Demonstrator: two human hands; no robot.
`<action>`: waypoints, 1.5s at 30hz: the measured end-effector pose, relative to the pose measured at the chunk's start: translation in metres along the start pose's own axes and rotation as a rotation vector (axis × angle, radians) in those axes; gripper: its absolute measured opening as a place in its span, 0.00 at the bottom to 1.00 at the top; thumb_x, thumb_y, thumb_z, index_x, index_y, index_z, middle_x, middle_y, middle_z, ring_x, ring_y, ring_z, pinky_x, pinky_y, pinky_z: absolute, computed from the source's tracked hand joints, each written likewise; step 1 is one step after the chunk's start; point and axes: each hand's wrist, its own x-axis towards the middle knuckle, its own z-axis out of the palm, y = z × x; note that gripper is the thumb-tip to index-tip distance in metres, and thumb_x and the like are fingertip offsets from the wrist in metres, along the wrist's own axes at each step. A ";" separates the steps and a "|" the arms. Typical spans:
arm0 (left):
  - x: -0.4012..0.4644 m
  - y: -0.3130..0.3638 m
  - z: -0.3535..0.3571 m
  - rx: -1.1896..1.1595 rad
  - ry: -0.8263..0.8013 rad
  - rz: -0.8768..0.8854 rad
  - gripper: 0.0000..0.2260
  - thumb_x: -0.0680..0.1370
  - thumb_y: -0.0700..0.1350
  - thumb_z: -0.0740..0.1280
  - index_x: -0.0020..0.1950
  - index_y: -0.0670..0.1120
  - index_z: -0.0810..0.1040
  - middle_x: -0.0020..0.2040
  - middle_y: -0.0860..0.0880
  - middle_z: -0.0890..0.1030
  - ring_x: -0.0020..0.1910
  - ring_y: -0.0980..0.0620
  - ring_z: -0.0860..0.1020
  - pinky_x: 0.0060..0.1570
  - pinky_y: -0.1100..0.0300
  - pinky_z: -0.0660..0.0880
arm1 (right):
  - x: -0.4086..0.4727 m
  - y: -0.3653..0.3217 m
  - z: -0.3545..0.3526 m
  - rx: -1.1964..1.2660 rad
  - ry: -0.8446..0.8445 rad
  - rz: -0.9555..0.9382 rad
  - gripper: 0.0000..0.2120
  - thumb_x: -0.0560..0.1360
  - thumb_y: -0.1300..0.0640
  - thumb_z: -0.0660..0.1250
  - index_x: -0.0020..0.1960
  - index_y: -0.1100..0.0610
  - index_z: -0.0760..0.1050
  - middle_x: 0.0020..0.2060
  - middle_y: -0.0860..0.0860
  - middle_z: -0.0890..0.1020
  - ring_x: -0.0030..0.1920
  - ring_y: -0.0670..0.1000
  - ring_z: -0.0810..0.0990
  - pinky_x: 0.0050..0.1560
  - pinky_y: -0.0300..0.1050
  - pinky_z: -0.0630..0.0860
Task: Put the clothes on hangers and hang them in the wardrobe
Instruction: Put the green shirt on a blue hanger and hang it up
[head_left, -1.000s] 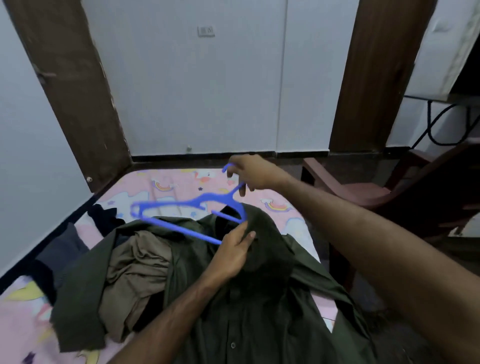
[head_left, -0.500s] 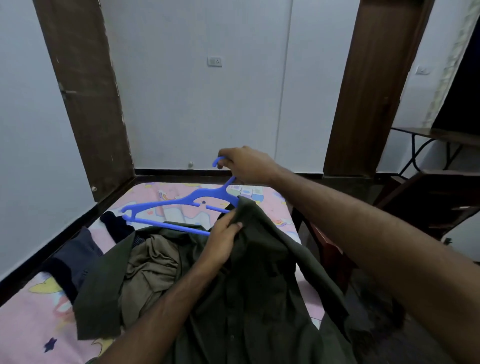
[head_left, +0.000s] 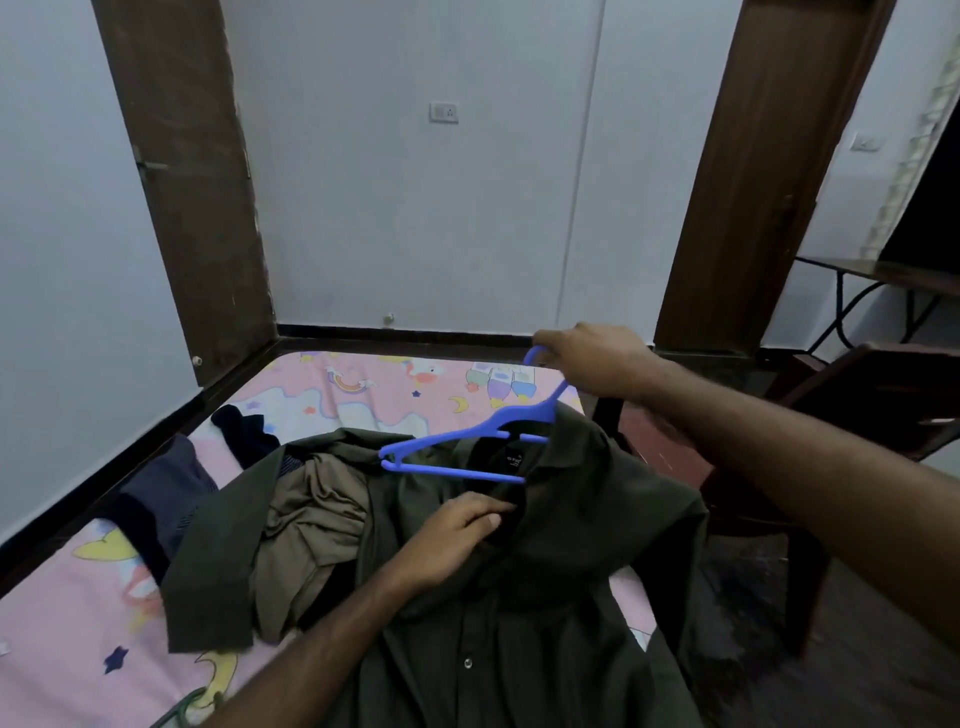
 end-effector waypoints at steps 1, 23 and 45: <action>0.003 -0.010 0.002 0.012 0.061 -0.025 0.11 0.81 0.43 0.64 0.60 0.53 0.81 0.58 0.52 0.80 0.61 0.59 0.76 0.66 0.62 0.69 | -0.007 0.006 -0.001 -0.009 0.006 0.003 0.09 0.84 0.48 0.56 0.58 0.39 0.74 0.47 0.48 0.82 0.45 0.54 0.79 0.43 0.50 0.75; 0.063 -0.072 -0.084 0.075 0.379 -0.146 0.05 0.76 0.36 0.70 0.44 0.46 0.78 0.35 0.48 0.82 0.34 0.52 0.80 0.40 0.57 0.76 | -0.085 0.036 0.025 -0.236 -0.162 -0.208 0.20 0.83 0.57 0.56 0.70 0.38 0.65 0.37 0.51 0.78 0.35 0.52 0.76 0.29 0.45 0.64; 0.063 -0.024 -0.091 0.415 0.461 -0.234 0.06 0.77 0.36 0.61 0.48 0.45 0.75 0.35 0.47 0.76 0.36 0.48 0.75 0.34 0.55 0.68 | -0.108 0.044 0.021 -0.042 -0.162 -0.111 0.21 0.85 0.57 0.56 0.73 0.36 0.65 0.29 0.36 0.65 0.31 0.42 0.71 0.34 0.41 0.68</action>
